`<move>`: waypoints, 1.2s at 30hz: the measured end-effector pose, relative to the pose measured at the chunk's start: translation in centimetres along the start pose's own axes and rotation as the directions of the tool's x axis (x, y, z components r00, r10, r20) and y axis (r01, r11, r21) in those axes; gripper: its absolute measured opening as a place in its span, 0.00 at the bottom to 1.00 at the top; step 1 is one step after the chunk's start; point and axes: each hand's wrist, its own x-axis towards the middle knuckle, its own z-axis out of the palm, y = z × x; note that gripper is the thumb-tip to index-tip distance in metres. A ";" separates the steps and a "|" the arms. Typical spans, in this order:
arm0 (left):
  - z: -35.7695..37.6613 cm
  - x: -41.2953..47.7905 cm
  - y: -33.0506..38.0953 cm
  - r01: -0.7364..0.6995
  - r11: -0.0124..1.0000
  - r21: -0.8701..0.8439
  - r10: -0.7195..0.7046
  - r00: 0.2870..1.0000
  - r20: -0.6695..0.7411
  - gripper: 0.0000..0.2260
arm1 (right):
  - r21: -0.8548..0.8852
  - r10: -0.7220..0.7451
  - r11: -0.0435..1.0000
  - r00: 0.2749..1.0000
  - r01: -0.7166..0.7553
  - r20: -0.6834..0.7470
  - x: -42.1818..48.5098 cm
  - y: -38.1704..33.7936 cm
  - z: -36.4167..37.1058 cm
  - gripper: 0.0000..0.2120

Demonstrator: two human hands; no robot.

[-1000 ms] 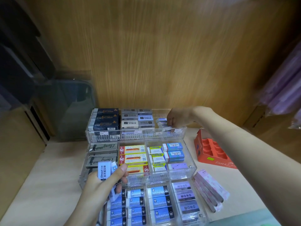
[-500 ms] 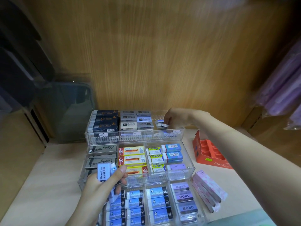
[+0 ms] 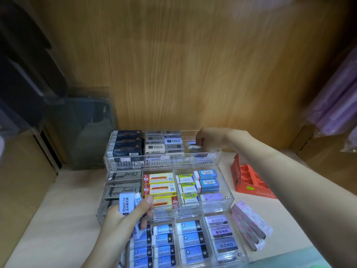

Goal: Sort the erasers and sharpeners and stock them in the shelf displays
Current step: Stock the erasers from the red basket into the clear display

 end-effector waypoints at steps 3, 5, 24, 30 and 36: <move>-0.2 0.3 0.0 0.028 0.999 -0.021 -0.029 1.000 -0.006 0.13 | -0.018 0.030 0.999 0.960 -0.036 -0.278 0.7 1.6 0.3 0.12; -0.3 0.4 0.1 0.055 0.998 -0.002 -0.055 0.998 0.030 0.16 | -0.076 -0.001 0.997 0.932 -0.028 -0.362 1.0 2.2 0.5 0.13; 0.0 -0.2 0.3 0.014 1.000 0.006 -0.014 1.000 -0.013 0.11 | -0.332 -0.031 0.937 0.918 -0.111 -0.394 1.8 0.8 2.2 0.05; 0.3 0.0 0.6 0.046 0.999 0.003 -0.046 0.998 -0.050 0.11 | -0.183 0.035 0.976 0.920 -0.115 -0.391 1.6 1.2 1.5 0.10; 0.1 -0.2 0.4 0.029 0.999 0.032 -0.028 0.999 -0.029 0.12 | -0.141 0.082 0.978 0.902 -0.155 -0.423 2.3 0.9 2.4 0.08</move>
